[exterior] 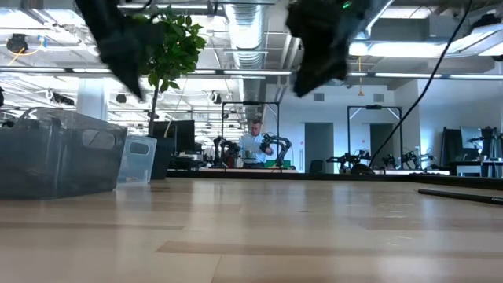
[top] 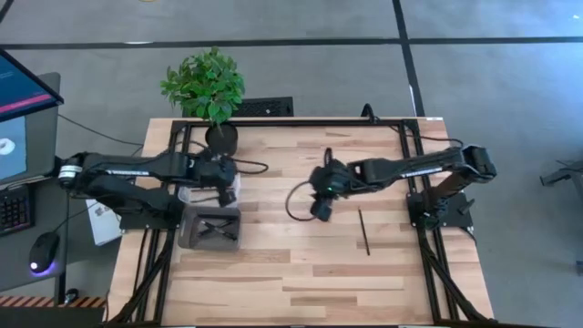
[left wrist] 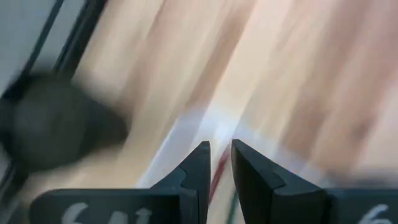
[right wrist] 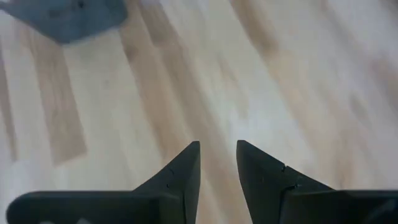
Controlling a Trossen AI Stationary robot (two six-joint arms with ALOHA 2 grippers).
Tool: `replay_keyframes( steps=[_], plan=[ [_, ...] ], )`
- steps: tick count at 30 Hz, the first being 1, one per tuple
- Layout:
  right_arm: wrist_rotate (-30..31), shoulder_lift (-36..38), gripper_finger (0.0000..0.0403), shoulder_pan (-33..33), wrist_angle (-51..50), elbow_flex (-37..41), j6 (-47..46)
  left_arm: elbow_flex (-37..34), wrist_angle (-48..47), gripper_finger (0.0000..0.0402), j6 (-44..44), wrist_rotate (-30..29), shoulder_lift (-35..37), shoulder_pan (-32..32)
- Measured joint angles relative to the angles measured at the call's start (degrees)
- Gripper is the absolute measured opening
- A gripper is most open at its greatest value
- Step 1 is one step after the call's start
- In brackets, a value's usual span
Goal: Sort pens & pencils
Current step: Put the black pencil into the transparent bin
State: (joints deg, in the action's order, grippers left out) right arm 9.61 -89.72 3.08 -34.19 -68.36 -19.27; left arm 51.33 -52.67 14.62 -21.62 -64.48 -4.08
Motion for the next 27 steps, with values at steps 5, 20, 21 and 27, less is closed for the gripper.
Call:
replay_keyframes(
  steps=[5, 20, 21, 27],
  plan=[
    [-0.1, 2.1, 0.0129, 4.4, -11.8, 0.3, -14.0, -2.8, 23.0, 0.0057, -11.1, 10.2, 2.9, 1.2],
    [-0.5, 0.4, 0.0216, 21.8, -28.3, 0.3, -53.7, -13.9, 64.0, 0.0057, -21.5, 28.0, -7.9, 1.2],
    [-0.5, 0.4, 0.0229, 23.0, -28.6, 0.3, -56.5, -13.9, 64.7, 0.0057, -21.5, 28.7, -9.6, 1.2],
    [0.2, 0.1, 0.0263, 30.3, -28.5, 0.3, -71.0, -14.0, 73.6, 0.0057, -21.5, 29.0, -19.6, 1.2]
  ],
)
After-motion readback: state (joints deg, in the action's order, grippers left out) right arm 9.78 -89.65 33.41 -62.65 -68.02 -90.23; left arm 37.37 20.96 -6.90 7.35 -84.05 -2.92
